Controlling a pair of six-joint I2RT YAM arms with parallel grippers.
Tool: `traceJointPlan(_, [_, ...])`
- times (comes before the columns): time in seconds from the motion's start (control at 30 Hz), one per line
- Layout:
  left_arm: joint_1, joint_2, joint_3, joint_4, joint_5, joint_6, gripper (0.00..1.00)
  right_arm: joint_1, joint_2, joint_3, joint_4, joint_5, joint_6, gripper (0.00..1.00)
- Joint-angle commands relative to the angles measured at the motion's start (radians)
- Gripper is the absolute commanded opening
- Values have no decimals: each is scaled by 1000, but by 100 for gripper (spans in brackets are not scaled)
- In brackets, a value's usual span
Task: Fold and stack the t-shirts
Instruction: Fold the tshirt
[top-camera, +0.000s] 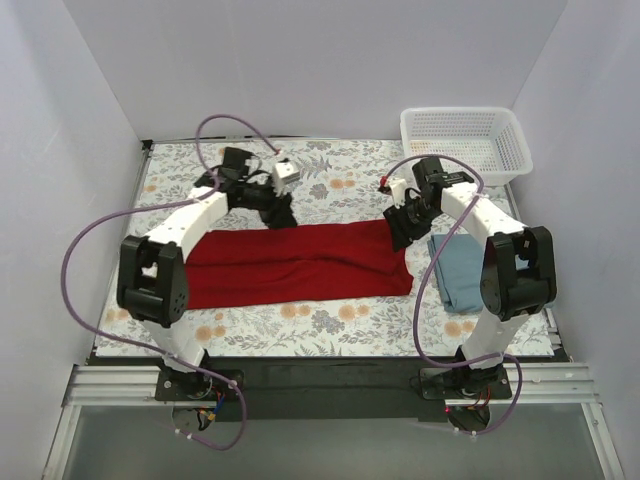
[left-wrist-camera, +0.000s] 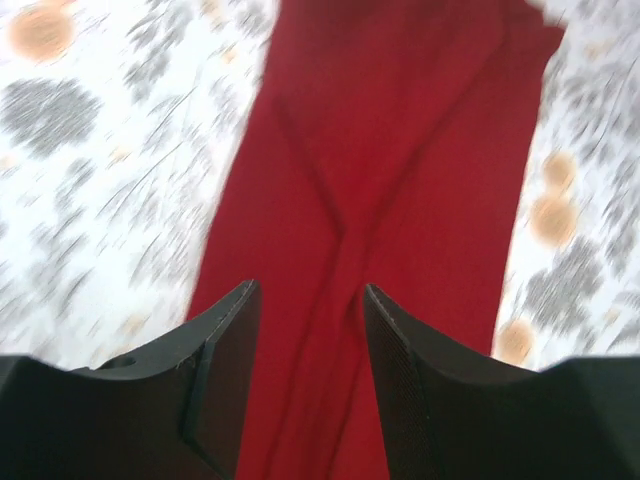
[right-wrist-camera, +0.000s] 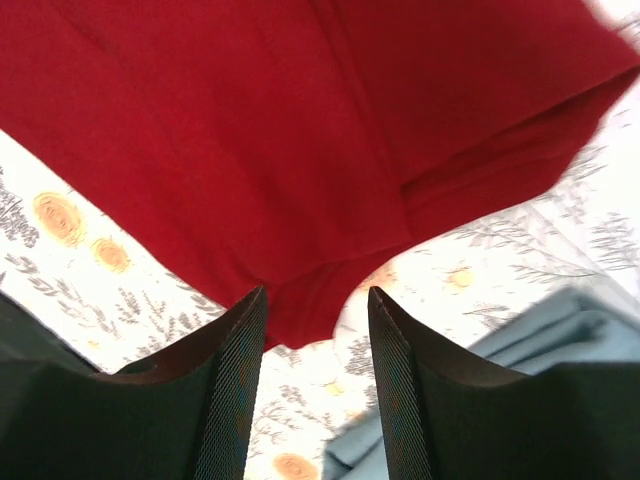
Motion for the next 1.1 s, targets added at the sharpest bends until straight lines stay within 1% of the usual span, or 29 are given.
traceJointPlan(0.0, [-174,167,109,193,-111,-467,44,2,-7,-40,-20,-60,71,51])
traceJointPlan(0.07, [-235,256,201,194,-165,-534,43,-2,-7,-80,-16,-66,91,51])
traceJointPlan(0.13, [-262,322,252,194,-190,-602,43,-7,-7,-104,-11,-71,108,51])
traceJointPlan(0.17, [-278,357,278,193,-211,-613,43,-8,-6,-121,-2,-74,112,50])
traceJointPlan(0.33, [-315,417,311,187,-294,-633,46,-11,14,-149,17,-66,154,51])
traceJointPlan(0.57, [-337,453,308,164,-325,-645,45,-18,48,-152,38,-100,175,51])
traceJointPlan(0.6, [-337,451,306,164,-323,-648,42,-18,51,-152,40,-103,177,51])
traceJointPlan(0.67, [-337,445,298,162,-314,-654,38,-18,60,-151,46,-117,178,50])
traceJointPlan(0.8, [-337,402,275,170,-290,-651,27,-19,69,-132,47,-153,178,43])
traceJointPlan(0.87, [-337,390,266,174,-289,-651,25,-19,71,-129,47,-161,181,43])
traceJointPlan(0.97, [-337,376,257,178,-285,-654,20,-19,75,-125,44,-170,183,39])
traceJointPlan(1.07, [-337,371,258,179,-273,-660,12,-19,80,-122,47,-167,186,39])
